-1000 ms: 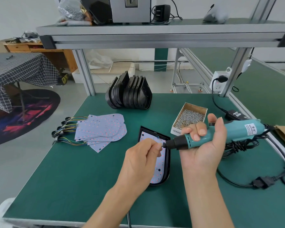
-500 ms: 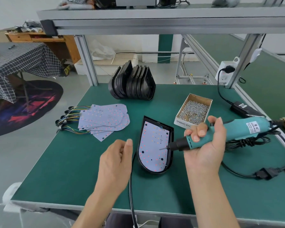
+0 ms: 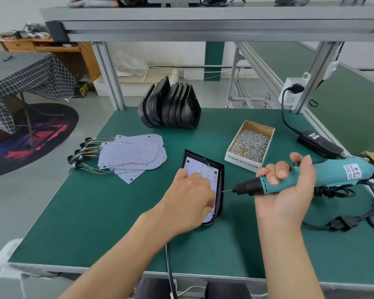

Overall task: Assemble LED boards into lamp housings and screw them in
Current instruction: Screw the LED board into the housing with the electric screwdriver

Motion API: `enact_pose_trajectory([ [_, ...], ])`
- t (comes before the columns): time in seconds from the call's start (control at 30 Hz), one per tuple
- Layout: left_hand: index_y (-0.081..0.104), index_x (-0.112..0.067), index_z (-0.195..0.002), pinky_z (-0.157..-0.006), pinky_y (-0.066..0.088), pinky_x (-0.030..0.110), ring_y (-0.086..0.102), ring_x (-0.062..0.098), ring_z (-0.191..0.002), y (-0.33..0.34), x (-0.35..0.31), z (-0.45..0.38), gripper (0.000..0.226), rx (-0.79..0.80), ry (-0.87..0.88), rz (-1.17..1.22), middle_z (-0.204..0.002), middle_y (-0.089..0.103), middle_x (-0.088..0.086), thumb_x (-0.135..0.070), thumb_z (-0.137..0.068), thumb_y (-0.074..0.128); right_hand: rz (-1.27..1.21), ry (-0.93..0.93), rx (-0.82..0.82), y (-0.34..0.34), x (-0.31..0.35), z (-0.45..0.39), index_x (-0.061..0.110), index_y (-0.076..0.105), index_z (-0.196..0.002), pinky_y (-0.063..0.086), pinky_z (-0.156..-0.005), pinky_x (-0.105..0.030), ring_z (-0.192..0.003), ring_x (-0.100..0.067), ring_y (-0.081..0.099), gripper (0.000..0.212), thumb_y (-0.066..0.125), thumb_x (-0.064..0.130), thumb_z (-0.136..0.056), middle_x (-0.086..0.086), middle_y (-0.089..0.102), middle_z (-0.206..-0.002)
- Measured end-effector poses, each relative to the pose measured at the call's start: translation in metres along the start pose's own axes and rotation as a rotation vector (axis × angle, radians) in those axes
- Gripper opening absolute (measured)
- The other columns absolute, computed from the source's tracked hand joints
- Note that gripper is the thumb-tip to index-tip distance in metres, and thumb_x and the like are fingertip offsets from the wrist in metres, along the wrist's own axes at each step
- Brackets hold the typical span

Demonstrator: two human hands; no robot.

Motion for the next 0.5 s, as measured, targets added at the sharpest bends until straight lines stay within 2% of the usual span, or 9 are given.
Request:
enact_pose_trajectory([
  [0.07, 0.075, -0.028, -0.093, -0.077, 0.020, 0.037, 0.046, 0.019, -0.090, 0.003, -0.004, -0.008, 0.019, 0.065, 0.029, -0.048, -0.082, 0.051, -0.008, -0.024, -0.091, 0.057, -0.009, 0.000, -0.006, -0.002, 0.002, -0.001, 0.023, 0.061, -0.091, 0.046, -0.065, -0.027, -0.053, -0.012, 0.036, 0.016, 0.060, 0.036, -0.100, 0.006, 0.040, -0.063],
  [0.17, 0.074, -0.025, -0.090, -0.075, 0.016, 0.038, 0.048, 0.023, -0.090, 0.007, -0.009, -0.013, 0.017, 0.111, 0.049, -0.082, -0.083, 0.056, -0.006, -0.022, -0.089, 0.057, -0.018, -0.001, -0.022, -0.006, 0.005, -0.003, 0.023, 0.061, -0.091, 0.047, -0.065, -0.027, -0.053, -0.012, 0.036, 0.016, 0.060, 0.036, -0.100, 0.006, 0.039, -0.062],
  [0.33, 0.072, -0.023, -0.087, -0.077, 0.020, 0.038, 0.052, 0.025, -0.089, 0.010, -0.011, -0.016, 0.016, 0.145, 0.032, -0.098, -0.083, 0.057, -0.005, -0.018, -0.088, 0.056, -0.027, -0.003, -0.030, -0.010, 0.005, -0.004, 0.023, 0.063, -0.090, 0.046, -0.064, -0.027, -0.053, -0.012, 0.036, 0.016, 0.061, 0.036, -0.099, 0.006, 0.039, -0.062],
  [0.43, 0.059, -0.027, -0.079, -0.075, 0.015, 0.037, 0.052, 0.025, -0.086, 0.009, -0.012, -0.017, 0.015, 0.151, 0.012, -0.080, -0.082, 0.052, -0.006, -0.015, -0.088, 0.056, -0.028, 0.005, -0.036, -0.010, 0.004, -0.004, 0.023, 0.062, -0.091, 0.046, -0.064, -0.027, -0.053, -0.012, 0.036, 0.016, 0.061, 0.037, -0.099, 0.006, 0.039, -0.063],
  [0.5, 0.059, -0.028, -0.081, -0.076, 0.019, 0.038, 0.054, 0.026, -0.089, 0.009, -0.012, -0.017, 0.016, 0.148, 0.005, -0.073, -0.087, 0.057, -0.004, -0.016, -0.090, 0.054, -0.031, 0.008, -0.040, -0.011, 0.004, -0.003, 0.023, 0.062, -0.092, 0.046, -0.065, -0.027, -0.053, -0.012, 0.035, 0.016, 0.061, 0.037, -0.100, 0.006, 0.039, -0.063],
])
Point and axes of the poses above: each hand's wrist, its own z-axis away from the middle knuckle, its own y-axis out of the palm, x = y × z, the point moved 4 cm from there along -z, towards the middle knuckle
